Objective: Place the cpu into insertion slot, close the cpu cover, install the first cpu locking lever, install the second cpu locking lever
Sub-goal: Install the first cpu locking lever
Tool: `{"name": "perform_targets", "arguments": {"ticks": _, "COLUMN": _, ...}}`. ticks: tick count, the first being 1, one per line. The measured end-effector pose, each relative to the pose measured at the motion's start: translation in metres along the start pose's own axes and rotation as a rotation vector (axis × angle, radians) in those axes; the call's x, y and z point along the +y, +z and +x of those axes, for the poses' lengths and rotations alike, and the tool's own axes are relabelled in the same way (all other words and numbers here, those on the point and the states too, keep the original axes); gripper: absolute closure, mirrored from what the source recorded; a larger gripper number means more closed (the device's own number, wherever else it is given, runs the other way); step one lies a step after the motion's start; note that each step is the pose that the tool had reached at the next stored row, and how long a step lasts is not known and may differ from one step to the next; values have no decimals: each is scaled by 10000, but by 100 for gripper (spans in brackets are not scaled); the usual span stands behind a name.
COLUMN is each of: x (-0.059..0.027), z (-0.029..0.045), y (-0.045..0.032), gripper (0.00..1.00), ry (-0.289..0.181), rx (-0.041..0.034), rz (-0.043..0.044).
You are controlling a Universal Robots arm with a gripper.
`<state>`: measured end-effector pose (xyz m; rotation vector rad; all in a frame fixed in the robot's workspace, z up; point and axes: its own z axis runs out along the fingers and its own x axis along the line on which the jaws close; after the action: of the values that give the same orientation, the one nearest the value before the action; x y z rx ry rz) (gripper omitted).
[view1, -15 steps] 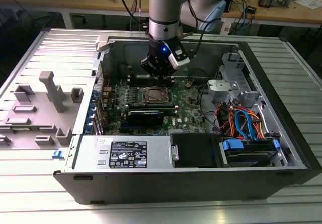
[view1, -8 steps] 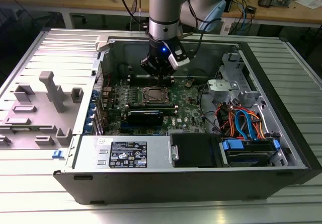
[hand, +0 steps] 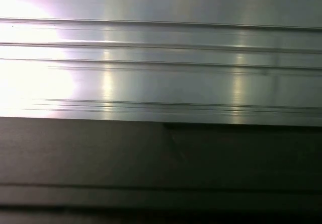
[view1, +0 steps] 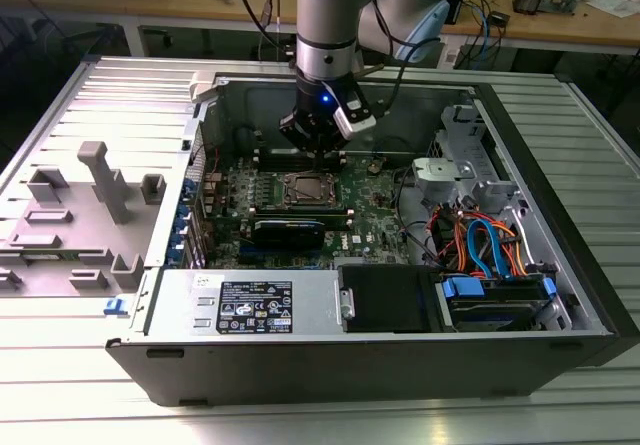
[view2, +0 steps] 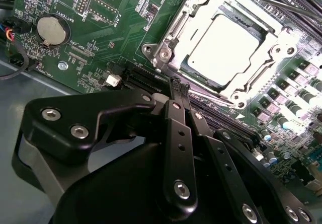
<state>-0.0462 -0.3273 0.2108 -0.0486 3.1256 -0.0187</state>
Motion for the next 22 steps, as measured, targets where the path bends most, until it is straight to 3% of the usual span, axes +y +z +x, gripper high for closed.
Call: {"name": "perform_targets", "arguments": {"ticks": 22, "x": 0, "z": -16, "y": 36, "gripper": 89, "ry": 12, "rx": -2, "rz": -1}}
